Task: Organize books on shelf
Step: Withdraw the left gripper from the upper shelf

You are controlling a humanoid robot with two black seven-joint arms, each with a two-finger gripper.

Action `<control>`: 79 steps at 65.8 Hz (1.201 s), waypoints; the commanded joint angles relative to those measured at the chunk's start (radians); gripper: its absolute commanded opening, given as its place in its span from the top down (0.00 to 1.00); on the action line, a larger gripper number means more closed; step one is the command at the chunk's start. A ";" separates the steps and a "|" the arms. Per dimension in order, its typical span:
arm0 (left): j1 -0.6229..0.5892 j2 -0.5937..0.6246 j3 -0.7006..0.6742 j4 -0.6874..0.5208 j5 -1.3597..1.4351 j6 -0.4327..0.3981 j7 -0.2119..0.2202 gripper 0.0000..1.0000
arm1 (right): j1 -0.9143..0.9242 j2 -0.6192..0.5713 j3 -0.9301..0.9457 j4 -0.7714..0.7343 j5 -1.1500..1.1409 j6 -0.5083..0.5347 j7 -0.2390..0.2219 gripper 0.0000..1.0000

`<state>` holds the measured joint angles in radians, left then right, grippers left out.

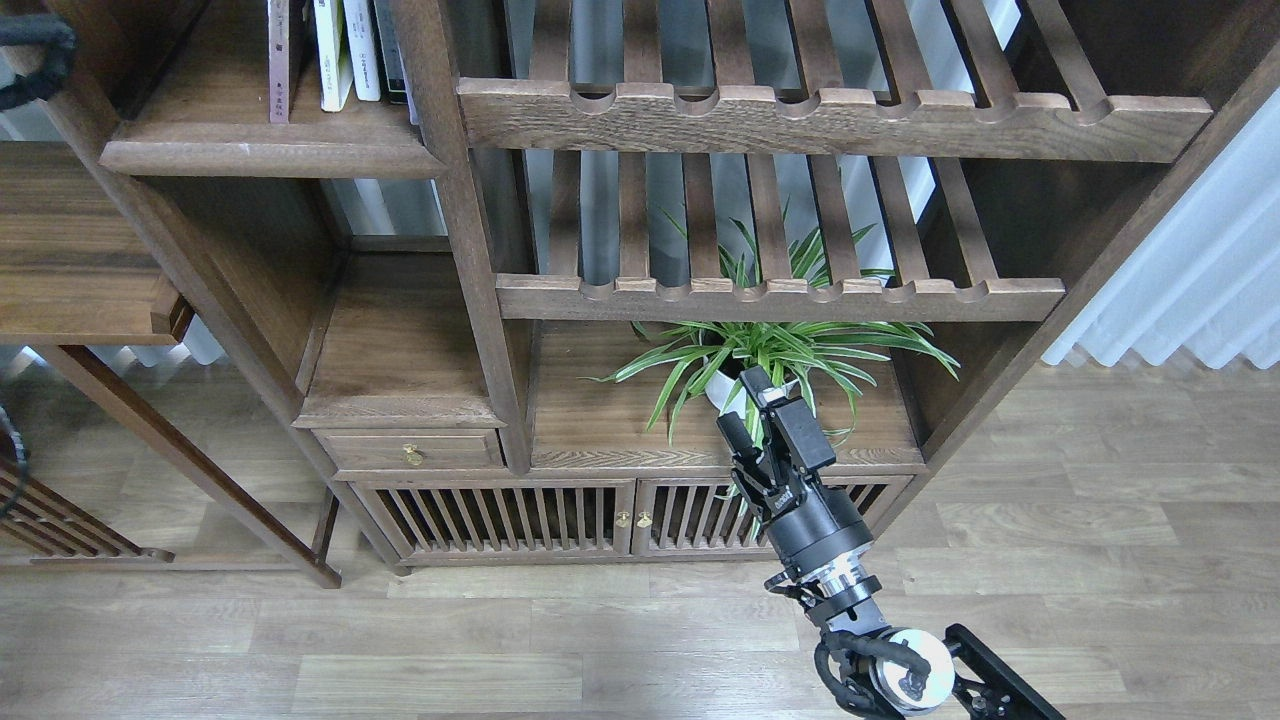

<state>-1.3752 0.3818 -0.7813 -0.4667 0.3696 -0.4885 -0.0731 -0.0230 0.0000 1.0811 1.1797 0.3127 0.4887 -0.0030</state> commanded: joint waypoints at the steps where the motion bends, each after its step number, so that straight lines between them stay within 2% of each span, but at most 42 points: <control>1: -0.007 -0.024 0.017 0.049 0.003 0.000 -0.004 0.99 | 0.002 -0.001 -0.001 0.000 0.000 0.000 0.000 0.02; 16: -0.013 -0.029 0.053 0.079 0.006 0.000 -0.010 0.99 | 0.003 0.000 -0.001 0.000 0.009 0.000 0.000 0.02; 24: -0.012 -0.029 0.083 0.066 0.026 0.000 -0.039 0.99 | 0.005 0.000 -0.001 0.000 0.013 0.000 0.000 0.02; 36: 0.002 -0.030 0.094 0.056 0.100 0.000 -0.178 0.99 | 0.005 -0.003 0.002 0.000 0.031 0.000 0.000 0.02; 48: 0.028 -0.030 0.096 0.030 0.111 0.000 -0.258 0.99 | 0.005 -0.012 0.008 0.000 0.042 0.000 0.000 0.01; 55: 0.041 -0.024 0.089 0.026 0.129 0.000 -0.266 0.98 | 0.006 -0.012 0.008 0.000 0.049 0.000 0.000 0.01; 65: 0.077 -0.026 0.080 0.025 0.135 0.000 -0.315 0.98 | 0.009 -0.011 0.008 0.000 0.049 0.000 0.000 0.01; 79: 0.084 -0.026 0.071 0.023 0.137 0.000 -0.317 0.95 | 0.011 -0.011 0.006 0.000 0.051 0.000 0.000 0.01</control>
<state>-1.2928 0.3555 -0.7052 -0.4417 0.5062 -0.4891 -0.3884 -0.0123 -0.0112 1.0881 1.1797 0.3632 0.4887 -0.0030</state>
